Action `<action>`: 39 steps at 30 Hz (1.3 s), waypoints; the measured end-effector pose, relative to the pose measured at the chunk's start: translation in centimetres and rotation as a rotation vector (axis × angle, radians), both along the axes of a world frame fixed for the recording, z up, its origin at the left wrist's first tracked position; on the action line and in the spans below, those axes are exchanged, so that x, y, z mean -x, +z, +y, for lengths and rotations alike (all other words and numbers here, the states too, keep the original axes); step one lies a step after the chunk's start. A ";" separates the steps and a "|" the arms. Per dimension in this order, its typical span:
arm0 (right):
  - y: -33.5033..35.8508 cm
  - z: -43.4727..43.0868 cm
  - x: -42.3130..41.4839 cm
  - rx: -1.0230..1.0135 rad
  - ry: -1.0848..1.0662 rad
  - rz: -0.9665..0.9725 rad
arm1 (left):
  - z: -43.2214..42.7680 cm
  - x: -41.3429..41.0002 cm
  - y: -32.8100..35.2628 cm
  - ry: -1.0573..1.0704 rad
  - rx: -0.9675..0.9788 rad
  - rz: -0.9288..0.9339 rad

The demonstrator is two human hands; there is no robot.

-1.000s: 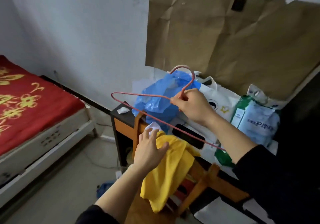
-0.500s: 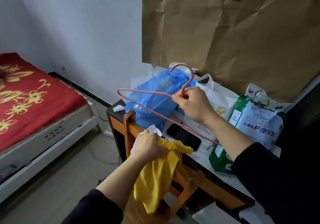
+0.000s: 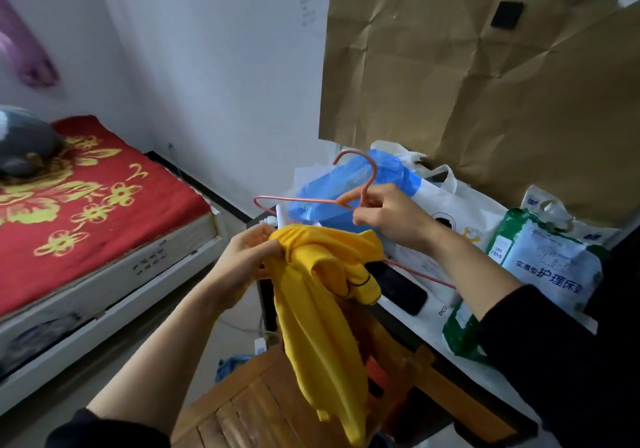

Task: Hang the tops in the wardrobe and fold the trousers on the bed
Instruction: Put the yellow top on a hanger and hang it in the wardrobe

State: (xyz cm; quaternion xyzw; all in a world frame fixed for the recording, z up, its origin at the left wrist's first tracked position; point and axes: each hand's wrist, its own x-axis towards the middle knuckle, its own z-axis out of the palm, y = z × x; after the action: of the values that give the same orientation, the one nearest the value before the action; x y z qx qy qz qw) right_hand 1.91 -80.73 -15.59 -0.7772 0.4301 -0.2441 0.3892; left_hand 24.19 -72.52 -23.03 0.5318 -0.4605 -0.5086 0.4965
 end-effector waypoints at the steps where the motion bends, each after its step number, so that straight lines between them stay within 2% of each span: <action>1: 0.5 0.4 -0.4 -0.058 0.074 0.060 | 0.8 -0.8 0.3 0.017 0.019 0.036; 4: 1.1 2.3 -2.3 -0.165 0.289 0.229 | 3.6 -3.4 1.1 0.051 0.082 0.138; 6: 0.5 4.3 -4.7 -0.125 0.356 0.285 | 5.8 -5.3 1.8 0.060 0.126 0.180; 9: -0.9 7.4 -9.3 0.128 0.265 0.395 | 9.7 -8.2 3.3 0.045 0.172 0.171; 11: -1.6 8.8 -12.4 0.250 0.166 0.327 | 12.8 -10.2 3.8 0.041 0.172 0.105; 12: -1.8 9.5 -13.8 0.253 0.119 0.234 | 14.5 -11.3 3.8 0.045 0.159 0.075; 15: -2.0 12.6 -18.3 0.099 0.025 -0.161 | 19.7 -14.5 2.1 0.086 0.078 0.050; 17: -2.0 15.7 -21.4 -0.056 0.079 -0.366 | 22.9 -16.2 0.2 0.128 0.017 0.024; 19: -2.6 18.7 -24.5 -0.222 0.201 -0.471 | 25.9 -17.3 -1.7 0.157 -0.057 -0.032; 22: -3.3 22.9 -28.7 -0.376 0.369 -0.482 | 30.5 -19.8 -3.6 0.171 -0.171 -0.047; 25: -2.9 26.3 -31.8 -0.536 0.421 -0.500 | 35.2 -23.4 -3.8 0.224 -0.248 0.054; 29: -1.2 29.9 -35.1 -0.732 0.555 -0.549 | 40.3 -27.3 -3.5 0.526 -0.339 0.217; 32: -0.1 31.8 -37.5 -0.716 0.697 -0.520 | 42.9 -28.7 -3.6 0.680 -0.273 0.257; 35: 0.6 33.4 -39.6 -0.701 0.797 -0.508 | 44.9 -29.2 -2.8 0.781 -0.141 0.219; 37: 0.9 34.5 -40.7 -0.736 0.842 -0.518 | 46.0 -29.6 -2.5 0.783 -0.117 0.188; 39: 1.2 35.3 -41.5 -0.783 0.880 -0.529 | 47.0 -29.9 -2.3 0.751 -0.118 0.243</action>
State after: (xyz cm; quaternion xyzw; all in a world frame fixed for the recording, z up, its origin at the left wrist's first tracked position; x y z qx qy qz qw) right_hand 43.40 -45.43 -14.42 -0.5949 0.0180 -0.0699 0.8006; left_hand 54.12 -25.50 -25.31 0.6269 -0.1418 -0.3763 0.6672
